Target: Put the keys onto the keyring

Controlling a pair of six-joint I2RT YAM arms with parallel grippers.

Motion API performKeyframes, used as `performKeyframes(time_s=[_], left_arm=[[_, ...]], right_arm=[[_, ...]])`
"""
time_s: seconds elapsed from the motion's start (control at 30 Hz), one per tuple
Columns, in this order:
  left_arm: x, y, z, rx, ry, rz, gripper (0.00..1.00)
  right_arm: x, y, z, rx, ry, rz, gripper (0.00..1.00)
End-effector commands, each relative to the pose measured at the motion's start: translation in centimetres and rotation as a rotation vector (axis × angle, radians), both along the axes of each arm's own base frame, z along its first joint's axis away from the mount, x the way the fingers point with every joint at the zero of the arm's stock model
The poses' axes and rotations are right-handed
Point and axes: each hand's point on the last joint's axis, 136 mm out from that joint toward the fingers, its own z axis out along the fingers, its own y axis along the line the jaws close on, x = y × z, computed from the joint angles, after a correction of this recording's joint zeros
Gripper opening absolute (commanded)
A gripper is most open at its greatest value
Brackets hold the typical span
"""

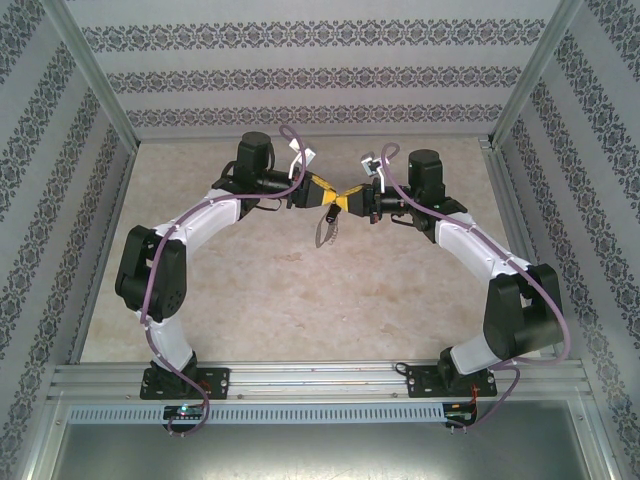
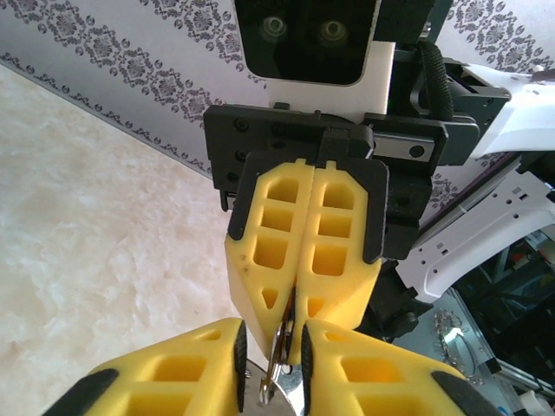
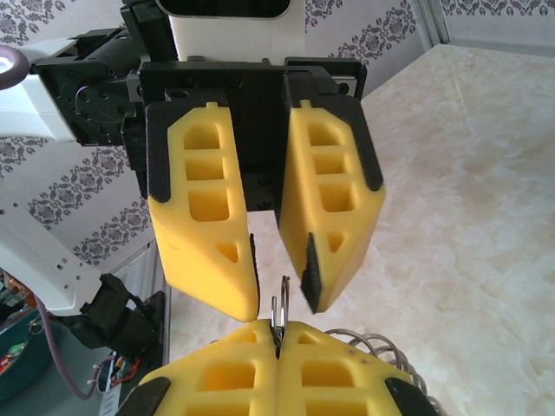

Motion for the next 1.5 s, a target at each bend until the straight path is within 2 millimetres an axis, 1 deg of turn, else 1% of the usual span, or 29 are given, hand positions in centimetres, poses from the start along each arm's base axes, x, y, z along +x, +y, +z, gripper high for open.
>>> performKeyframes(time_s=[0.0,0.1,0.17,0.33,0.43,0.5,0.53,0.57,0.63,0.7,0.77,0.9,1.1,1.23,1.47], left_arm=[[-0.6,-0.5,0.4,-0.032,-0.036,-0.044,0.21],[-0.6,-0.6,0.4,-0.038,-0.036,-0.046,0.11],[-0.7,-0.7,0.5,-0.044,-0.039,-0.053,0.01],[-1.2,-0.8,0.4,-0.052,-0.048,-0.066,0.00],[-1.1,-0.8,0.5,-0.058,-0.063,-0.047,0.00],[-0.9,-0.7,0.8,-0.063,-0.081,-0.016,0.00],[-0.8,-0.6,1.0,-0.068,-0.091,0.001,0.00],[-0.7,-0.6,1.2,-0.077,-0.104,0.019,0.00],[-0.6,-0.4,1.7,-0.094,-0.126,0.054,0.00],[-0.5,-0.2,2.3,-0.120,-0.150,0.085,0.00],[-0.5,0.0,2.9,-0.152,-0.176,0.112,0.00],[-0.7,0.4,4.4,-0.209,-0.201,0.144,0.00],[-1.3,0.7,5.6,-0.242,-0.227,0.152,0.00],[-1.6,0.7,6.0,-0.246,-0.227,0.143,0.00],[-1.9,0.8,6.3,-0.253,-0.229,0.140,0.00]], right_arm=[[0.4,0.2,1.3,0.009,-0.060,0.011,0.00],[0.4,0.3,1.1,0.008,-0.057,0.012,0.00],[0.4,0.3,1.1,0.008,-0.058,0.012,0.00],[0.4,0.2,1.2,0.008,-0.062,0.005,0.00],[0.6,0.1,1.3,0.006,-0.065,-0.009,0.01],[0.6,-0.3,1.5,0.012,-0.067,-0.015,0.09],[0.7,-0.5,1.7,0.016,-0.070,-0.026,0.17],[0.7,-0.9,1.8,0.018,-0.074,-0.039,0.27],[0.7,-1.7,2.1,0.026,-0.081,-0.067,0.38],[0.4,-2.4,2.5,0.033,-0.092,-0.094,0.45],[0.2,-3.3,2.8,0.036,-0.099,-0.132,0.49],[-0.5,-4.2,3.0,0.032,-0.113,-0.193,0.51],[-1.9,-4.3,2.5,0.035,-0.124,-0.215,0.56],[-1.8,-3.9,2.0,0.029,-0.127,-0.224,0.57],[-1.4,-2.0,1.6,0.023,-0.127,-0.194,0.58]])
